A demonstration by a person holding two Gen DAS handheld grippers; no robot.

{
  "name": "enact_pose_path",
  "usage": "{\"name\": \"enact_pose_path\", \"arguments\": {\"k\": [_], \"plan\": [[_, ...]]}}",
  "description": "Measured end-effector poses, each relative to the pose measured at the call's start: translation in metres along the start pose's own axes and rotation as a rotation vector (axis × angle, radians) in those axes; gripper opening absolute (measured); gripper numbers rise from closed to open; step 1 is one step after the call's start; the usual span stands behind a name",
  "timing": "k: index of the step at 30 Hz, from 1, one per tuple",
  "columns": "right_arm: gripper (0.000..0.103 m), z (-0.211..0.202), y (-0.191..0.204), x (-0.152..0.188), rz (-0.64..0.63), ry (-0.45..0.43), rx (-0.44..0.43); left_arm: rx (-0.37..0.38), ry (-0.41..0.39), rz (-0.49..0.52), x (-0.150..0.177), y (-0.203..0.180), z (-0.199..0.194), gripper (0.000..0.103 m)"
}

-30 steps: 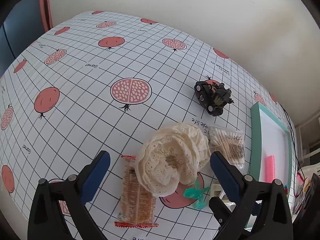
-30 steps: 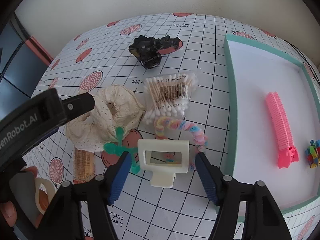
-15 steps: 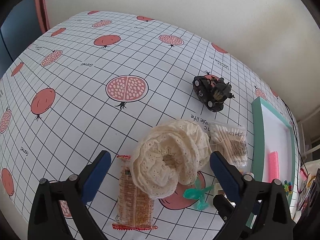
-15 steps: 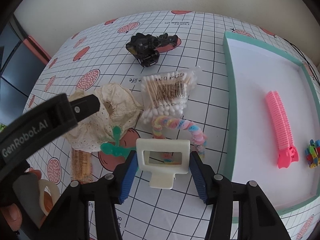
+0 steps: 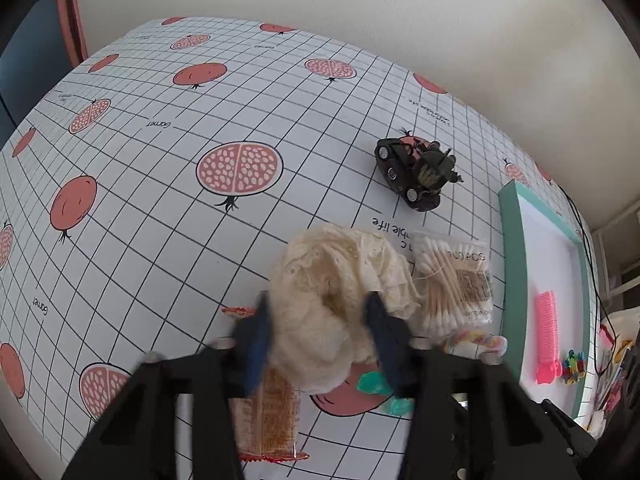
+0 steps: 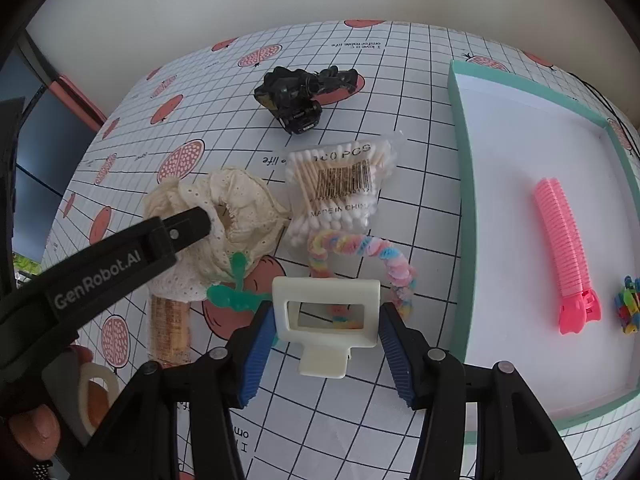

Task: Organize objects
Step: 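Grasp the white plastic frame clip with the right gripper while the left grasps the cream lace scrunchie, then carry the frame clip and lace scrunchie with both grippers over the tray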

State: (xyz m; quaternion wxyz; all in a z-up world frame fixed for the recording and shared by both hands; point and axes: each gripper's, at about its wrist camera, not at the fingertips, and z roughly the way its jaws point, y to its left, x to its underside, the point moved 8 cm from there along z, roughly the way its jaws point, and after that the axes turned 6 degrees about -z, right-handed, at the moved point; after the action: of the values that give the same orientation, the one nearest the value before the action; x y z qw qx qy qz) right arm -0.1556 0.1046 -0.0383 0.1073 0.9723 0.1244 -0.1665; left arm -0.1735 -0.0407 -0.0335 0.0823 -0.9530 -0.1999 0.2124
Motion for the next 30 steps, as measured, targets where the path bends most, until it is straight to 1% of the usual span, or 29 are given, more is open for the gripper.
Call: {"name": "enact_pose_path", "arguments": {"k": [2, 5, 8, 14, 18, 22, 28, 30], "plan": [[0.055, 0.000, 0.000, 0.000, 0.001, 0.000, -0.001, 0.000, -0.012, 0.002, -0.001, -0.001, -0.003, 0.030], [0.055, 0.000, 0.000, -0.001, 0.000, 0.000, -0.004, 0.008, -0.015, 0.009, -0.003, -0.002, -0.004, 0.021], [0.055, -0.002, 0.000, -0.001, -0.004, -0.003, -0.007, 0.013, -0.023, 0.010, -0.005, -0.003, -0.006, 0.017], [0.055, -0.009, 0.001, -0.003, -0.010, -0.029, -0.022, 0.055, -0.075, 0.010, -0.011, -0.009, -0.022, 0.015], [0.055, -0.024, 0.001, -0.010, -0.007, -0.092, -0.054, 0.083, -0.115, -0.005, -0.016, -0.015, -0.036, 0.015], [0.055, -0.037, 0.001, -0.016, -0.016, -0.146, -0.072, 0.107, -0.169, 0.005, -0.022, -0.021, -0.052, 0.015], [0.055, -0.055, -0.004, -0.023, -0.007, -0.213, -0.101, 0.163, -0.243, -0.027, -0.030, -0.028, -0.078, 0.015], [0.055, -0.057, -0.007, -0.024, -0.001, -0.221, -0.109, 0.178, -0.258, -0.036, -0.031, -0.030, -0.083, 0.015]]}}
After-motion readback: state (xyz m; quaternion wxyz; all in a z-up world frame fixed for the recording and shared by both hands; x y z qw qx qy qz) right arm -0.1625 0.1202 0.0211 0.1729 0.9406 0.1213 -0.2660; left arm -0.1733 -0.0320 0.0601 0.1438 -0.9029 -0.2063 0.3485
